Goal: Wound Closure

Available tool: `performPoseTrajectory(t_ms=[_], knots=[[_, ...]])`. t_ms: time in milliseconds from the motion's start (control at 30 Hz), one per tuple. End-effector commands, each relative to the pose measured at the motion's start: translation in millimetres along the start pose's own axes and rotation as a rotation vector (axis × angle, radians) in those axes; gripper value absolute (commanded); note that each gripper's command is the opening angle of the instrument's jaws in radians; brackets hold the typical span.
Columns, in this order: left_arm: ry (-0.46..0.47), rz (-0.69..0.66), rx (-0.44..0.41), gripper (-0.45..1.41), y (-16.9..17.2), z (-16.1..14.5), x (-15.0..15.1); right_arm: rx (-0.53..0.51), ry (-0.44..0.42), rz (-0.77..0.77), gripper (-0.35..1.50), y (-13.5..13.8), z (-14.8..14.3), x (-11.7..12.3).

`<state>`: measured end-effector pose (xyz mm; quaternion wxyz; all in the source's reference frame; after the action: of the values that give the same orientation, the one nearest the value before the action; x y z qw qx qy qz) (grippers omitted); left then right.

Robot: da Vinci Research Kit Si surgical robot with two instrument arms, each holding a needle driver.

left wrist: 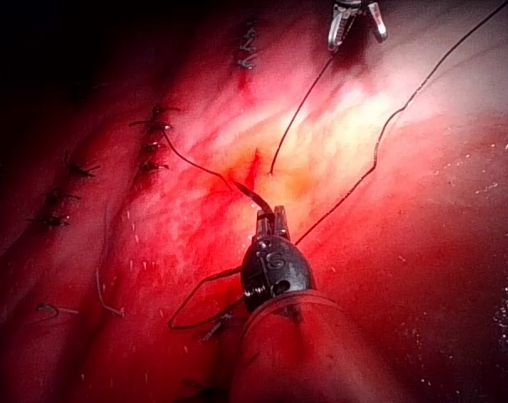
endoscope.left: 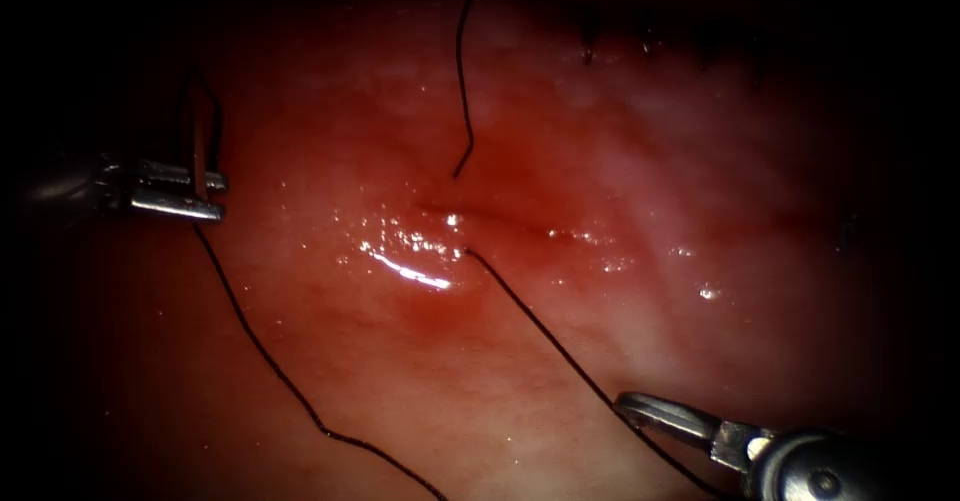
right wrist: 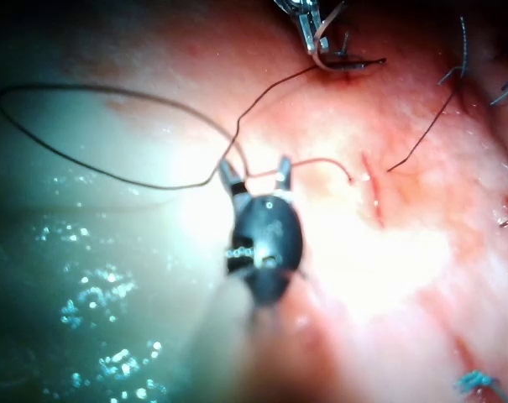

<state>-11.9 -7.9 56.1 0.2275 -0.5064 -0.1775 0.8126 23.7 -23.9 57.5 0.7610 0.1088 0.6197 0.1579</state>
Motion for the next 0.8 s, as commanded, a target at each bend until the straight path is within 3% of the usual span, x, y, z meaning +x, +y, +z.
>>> performPoseTrajectory(t_ms=[33,100,333,567,800], knots=[[0.000,0.001,-0.001,-0.45,0.0,0.9,-0.3,-0.011,-0.001,-0.017,1.48,1.7,1.5,-1.1],[0.000,0.002,-0.003,-0.45,0.0,0.9,-0.3,-0.026,-0.004,-0.031,1.48,3.8,2.9,-2.0],[-0.002,0.003,-0.005,-0.45,0.0,0.9,-0.3,-0.072,-0.022,-0.057,1.48,6.4,5.7,-3.1],[-0.002,0.003,-0.006,-0.45,0.0,1.0,-0.3,-0.094,-0.058,-0.076,1.47,6.9,9.2,-5.3],[-0.002,0.004,-0.007,-0.45,0.0,1.0,-0.3,-0.107,-0.087,-0.059,1.30,7.6,10.4,-6.9]])
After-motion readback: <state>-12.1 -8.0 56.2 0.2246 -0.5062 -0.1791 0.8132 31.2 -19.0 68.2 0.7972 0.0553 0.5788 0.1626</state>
